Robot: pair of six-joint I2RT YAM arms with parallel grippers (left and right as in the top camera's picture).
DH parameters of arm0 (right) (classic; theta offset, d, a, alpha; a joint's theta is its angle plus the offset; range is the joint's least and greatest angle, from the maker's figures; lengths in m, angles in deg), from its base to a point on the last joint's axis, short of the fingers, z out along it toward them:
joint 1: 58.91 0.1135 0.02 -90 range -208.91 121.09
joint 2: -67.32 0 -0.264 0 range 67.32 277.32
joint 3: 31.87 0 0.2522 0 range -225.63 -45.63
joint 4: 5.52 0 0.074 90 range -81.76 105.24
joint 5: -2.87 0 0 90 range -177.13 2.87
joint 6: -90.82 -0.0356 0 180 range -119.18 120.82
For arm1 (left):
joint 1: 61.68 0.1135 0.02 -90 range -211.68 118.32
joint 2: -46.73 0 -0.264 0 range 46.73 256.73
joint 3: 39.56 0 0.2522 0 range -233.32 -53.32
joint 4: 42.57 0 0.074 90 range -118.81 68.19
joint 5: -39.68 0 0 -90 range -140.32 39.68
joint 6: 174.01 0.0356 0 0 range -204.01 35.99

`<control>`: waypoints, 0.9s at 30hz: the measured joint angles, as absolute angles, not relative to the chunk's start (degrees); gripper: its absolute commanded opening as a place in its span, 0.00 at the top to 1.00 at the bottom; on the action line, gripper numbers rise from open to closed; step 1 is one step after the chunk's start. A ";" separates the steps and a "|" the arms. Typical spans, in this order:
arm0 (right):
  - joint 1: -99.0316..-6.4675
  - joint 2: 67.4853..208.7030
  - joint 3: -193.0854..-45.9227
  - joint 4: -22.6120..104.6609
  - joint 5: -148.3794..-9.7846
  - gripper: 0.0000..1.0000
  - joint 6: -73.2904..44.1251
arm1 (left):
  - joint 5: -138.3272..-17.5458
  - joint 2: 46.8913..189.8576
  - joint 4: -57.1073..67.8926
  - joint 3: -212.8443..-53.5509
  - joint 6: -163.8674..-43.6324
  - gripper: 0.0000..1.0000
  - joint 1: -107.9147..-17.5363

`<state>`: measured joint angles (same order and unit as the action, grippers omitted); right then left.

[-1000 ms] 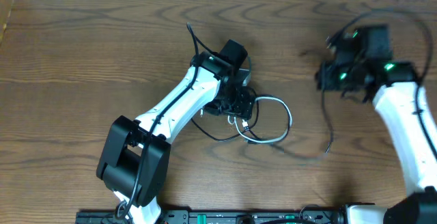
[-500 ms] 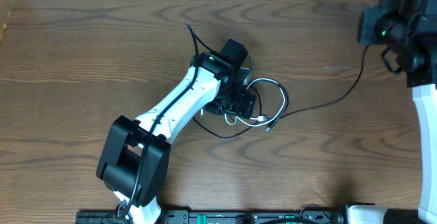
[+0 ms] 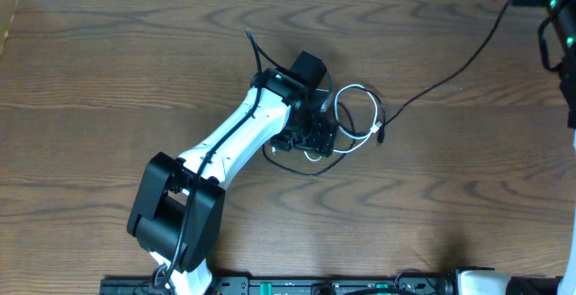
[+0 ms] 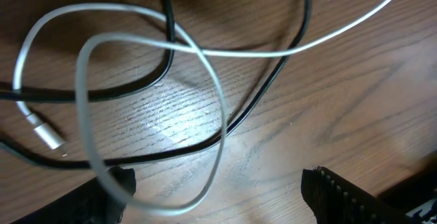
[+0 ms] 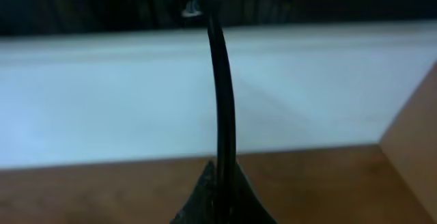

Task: Untangle cables
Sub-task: 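Pull the black cable rightward and up with the right gripper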

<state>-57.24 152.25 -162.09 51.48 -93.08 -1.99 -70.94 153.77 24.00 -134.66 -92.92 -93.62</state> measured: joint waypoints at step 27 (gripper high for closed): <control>-59.49 151.11 -162.97 54.28 -52.82 0.99 -4.70 | -83.01 153.77 10.43 -134.62 -93.77 0.15 -93.62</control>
